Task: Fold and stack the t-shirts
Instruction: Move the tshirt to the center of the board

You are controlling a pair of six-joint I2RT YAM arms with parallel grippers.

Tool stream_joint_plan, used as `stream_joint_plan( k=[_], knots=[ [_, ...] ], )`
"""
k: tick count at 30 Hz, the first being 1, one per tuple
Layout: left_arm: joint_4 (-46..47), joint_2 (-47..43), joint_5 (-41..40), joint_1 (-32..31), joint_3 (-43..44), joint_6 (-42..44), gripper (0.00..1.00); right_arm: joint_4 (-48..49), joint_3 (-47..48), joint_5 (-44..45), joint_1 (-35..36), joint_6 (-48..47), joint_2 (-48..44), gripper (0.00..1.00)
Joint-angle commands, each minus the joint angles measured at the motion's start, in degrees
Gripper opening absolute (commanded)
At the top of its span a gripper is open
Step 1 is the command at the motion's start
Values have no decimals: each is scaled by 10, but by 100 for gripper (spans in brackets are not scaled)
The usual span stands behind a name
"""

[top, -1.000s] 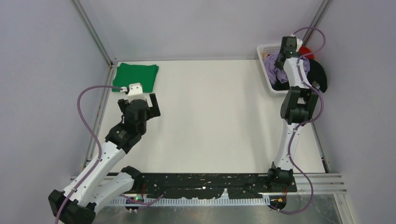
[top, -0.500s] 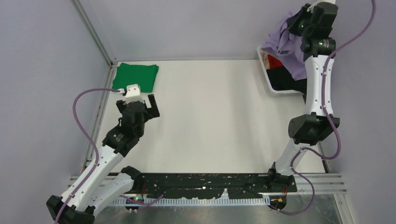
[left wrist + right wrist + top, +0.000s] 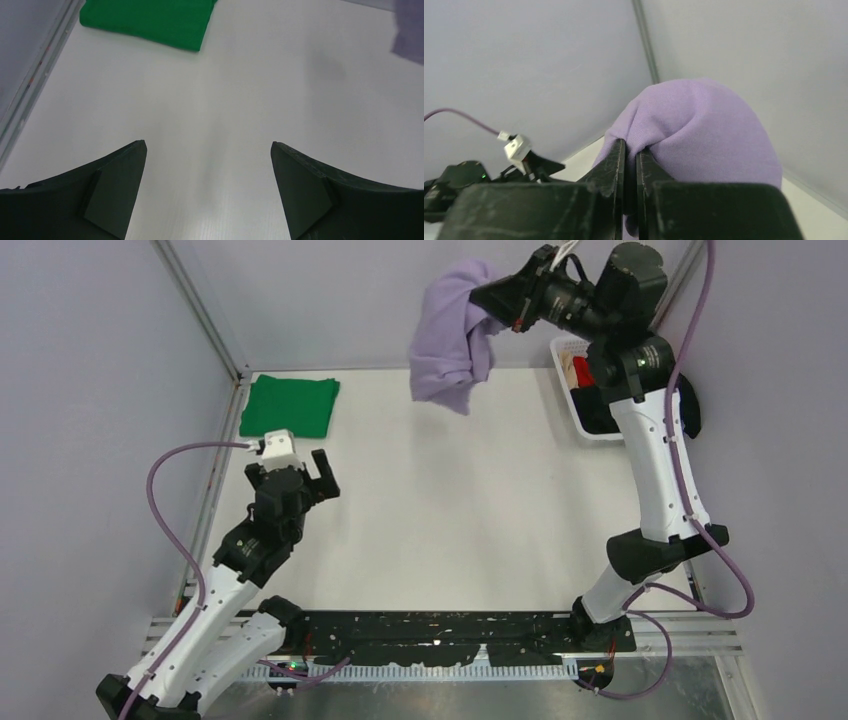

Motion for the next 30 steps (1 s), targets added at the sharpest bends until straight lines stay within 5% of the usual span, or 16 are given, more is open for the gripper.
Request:
stream_joint_plan(
  k=[1, 4, 7, 13, 14, 16, 18, 19, 24, 30],
  knots=[
    [-6, -18, -27, 0, 2, -24, 100, 2, 2, -43, 51, -29, -14, 5],
    [-31, -29, -48, 0, 5, -43, 100, -8, -49, 1, 59, -22, -41, 5],
    [-52, -41, -55, 0, 3, -65, 100, -46, -119, 148, 58, 5, -80, 5],
    [-54, -23, -52, 0, -12, -106, 100, -90, -342, 316, 53, 123, -116, 7],
    [-58, -8, -50, 1, -10, -113, 100, -91, -358, 321, 44, 143, -98, 12],
    [-67, 29, -25, 7, 0, -121, 100, -107, -381, 327, 27, 149, -50, 56],
    [-85, 65, 12, 13, 16, -130, 100, -141, -369, 371, 8, 138, 9, 88],
    [-92, 82, 24, 15, 21, -136, 100, -152, -358, 388, -1, 130, 40, 96],
    [-80, 136, 101, 32, 10, -154, 100, -140, -404, 511, -11, 108, 37, 95],
    [19, 220, 303, 146, -16, -170, 99, -55, -528, 535, -17, 64, -51, 96]
  ],
)
